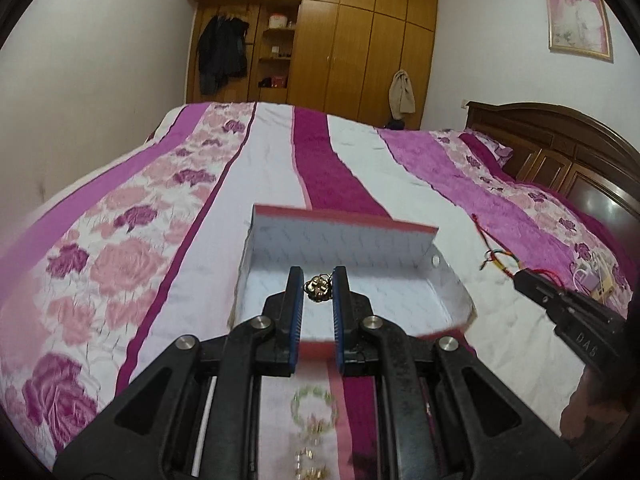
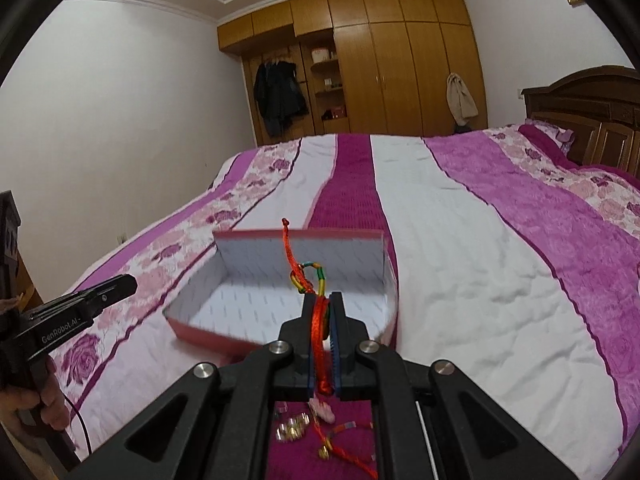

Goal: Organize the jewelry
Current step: 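Carry the pendant and string bracelet in both grippers over the open box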

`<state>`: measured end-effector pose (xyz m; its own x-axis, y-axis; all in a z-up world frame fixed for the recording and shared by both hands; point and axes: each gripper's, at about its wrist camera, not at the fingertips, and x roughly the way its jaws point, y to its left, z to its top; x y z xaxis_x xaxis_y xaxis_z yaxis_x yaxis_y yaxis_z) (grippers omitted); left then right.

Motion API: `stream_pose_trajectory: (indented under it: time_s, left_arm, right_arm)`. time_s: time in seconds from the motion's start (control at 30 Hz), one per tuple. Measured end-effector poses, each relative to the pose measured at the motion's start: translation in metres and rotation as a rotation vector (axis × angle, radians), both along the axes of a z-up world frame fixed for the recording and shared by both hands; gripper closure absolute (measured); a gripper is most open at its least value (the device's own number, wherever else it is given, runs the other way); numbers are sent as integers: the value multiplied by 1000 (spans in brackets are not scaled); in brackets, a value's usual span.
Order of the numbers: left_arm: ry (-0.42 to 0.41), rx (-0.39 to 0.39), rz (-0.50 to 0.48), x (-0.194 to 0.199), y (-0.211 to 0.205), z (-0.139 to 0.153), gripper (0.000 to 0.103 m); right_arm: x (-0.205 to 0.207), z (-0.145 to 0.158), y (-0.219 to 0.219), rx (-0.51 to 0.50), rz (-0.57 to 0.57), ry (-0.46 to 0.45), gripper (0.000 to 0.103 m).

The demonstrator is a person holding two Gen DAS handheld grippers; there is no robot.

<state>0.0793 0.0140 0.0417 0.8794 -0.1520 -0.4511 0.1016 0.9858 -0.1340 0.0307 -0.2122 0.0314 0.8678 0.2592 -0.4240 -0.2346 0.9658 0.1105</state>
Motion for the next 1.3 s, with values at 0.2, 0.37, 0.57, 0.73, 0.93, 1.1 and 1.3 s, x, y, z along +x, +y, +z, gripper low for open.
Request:
stream_pose_trajectory:
  time_s: [0.2, 0.37, 0.57, 0.73, 0.93, 1.1, 1.3]
  left_arm:
    - [-4, 2, 11, 28, -3, -5, 98]
    - [35, 13, 26, 50, -4, -17, 98]
    - [121, 22, 31, 70, -5, -41, 98]
    - [205, 25, 32, 85, -4, -63, 98]
    - [310, 36, 27, 95, -10, -77, 97]
    - [357, 50, 43, 97, -15, -80, 97]
    - [384, 47, 65, 95, -14, -83, 97]
  right_arm:
    - [24, -3, 12, -8, -1, -7, 96]
    - [50, -16, 19, -23, -4, 38, 96]
    - [80, -36, 22, -52, -4, 122, 96]
    - [98, -54, 25, -94, -6, 188, 96]
    - [120, -77, 29, -183, -6, 296, 96]
    - [129, -89, 25, -256, -30, 347, 96]
    - [140, -96, 20, -347, -45, 359, 96]
